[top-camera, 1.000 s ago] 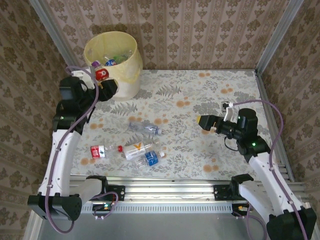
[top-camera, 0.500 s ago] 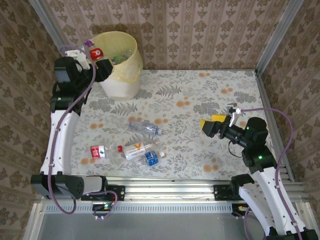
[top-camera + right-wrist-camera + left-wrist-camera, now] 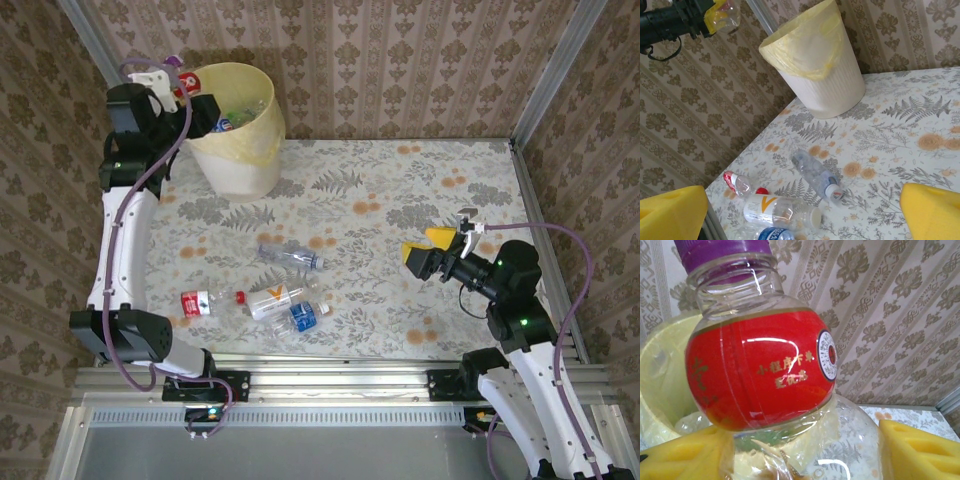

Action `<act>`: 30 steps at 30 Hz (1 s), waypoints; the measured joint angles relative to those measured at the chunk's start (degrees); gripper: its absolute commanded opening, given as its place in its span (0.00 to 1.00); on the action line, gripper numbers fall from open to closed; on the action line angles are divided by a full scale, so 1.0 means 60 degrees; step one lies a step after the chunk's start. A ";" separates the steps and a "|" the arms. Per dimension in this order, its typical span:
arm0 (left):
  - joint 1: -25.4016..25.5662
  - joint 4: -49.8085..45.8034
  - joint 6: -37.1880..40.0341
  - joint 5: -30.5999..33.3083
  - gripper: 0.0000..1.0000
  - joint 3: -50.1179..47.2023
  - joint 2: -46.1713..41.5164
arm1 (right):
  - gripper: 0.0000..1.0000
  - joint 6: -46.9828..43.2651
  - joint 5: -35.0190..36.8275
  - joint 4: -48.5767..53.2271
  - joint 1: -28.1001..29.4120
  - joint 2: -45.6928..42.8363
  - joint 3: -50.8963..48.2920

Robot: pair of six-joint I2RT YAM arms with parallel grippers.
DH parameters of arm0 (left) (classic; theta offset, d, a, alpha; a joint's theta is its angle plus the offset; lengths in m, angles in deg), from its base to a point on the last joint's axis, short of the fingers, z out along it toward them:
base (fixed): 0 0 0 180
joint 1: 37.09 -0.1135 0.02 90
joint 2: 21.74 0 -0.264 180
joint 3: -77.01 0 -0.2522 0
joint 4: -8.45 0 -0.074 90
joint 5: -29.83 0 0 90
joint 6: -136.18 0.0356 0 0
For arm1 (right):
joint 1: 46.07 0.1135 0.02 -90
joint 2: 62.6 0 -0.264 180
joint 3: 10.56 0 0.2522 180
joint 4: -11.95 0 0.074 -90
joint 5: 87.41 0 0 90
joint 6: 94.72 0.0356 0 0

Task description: Throw the plastic bottles in the bin

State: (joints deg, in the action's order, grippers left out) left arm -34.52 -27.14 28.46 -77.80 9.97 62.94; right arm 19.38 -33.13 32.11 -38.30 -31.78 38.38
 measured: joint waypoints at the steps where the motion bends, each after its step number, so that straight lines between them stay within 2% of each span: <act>1: 0.0000 0.0164 -0.0004 0.0000 0.54 -0.0004 0.0000 | 1.00 -0.0029 0.0025 0.0000 0.0000 0.0004 0.0000; 8: 0.0000 0.2076 -0.0058 -0.0120 0.54 -0.0503 -0.0233 | 1.00 -0.0076 0.0109 0.0004 0.0000 0.0062 0.0000; 18: 0.0000 0.7012 -0.0619 -0.0160 0.54 -0.3155 -0.1147 | 1.00 -0.0244 0.0138 0.0011 0.0000 0.0237 0.0000; 25: 0.0000 0.8575 -0.0911 -0.0120 0.54 -0.3177 -0.0958 | 1.00 -0.0277 0.0138 0.0044 0.0000 0.0302 0.0000; 30: 0.0000 0.8499 -0.0947 -0.0102 0.55 -0.2787 -0.0397 | 1.00 -0.0280 0.0138 0.0044 0.0000 0.0302 0.0000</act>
State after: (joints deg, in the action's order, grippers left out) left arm -34.52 23.85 22.78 -78.41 -6.75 60.56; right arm 17.69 -32.30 32.37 -38.30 -29.96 38.38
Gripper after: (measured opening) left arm 0.654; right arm 0.999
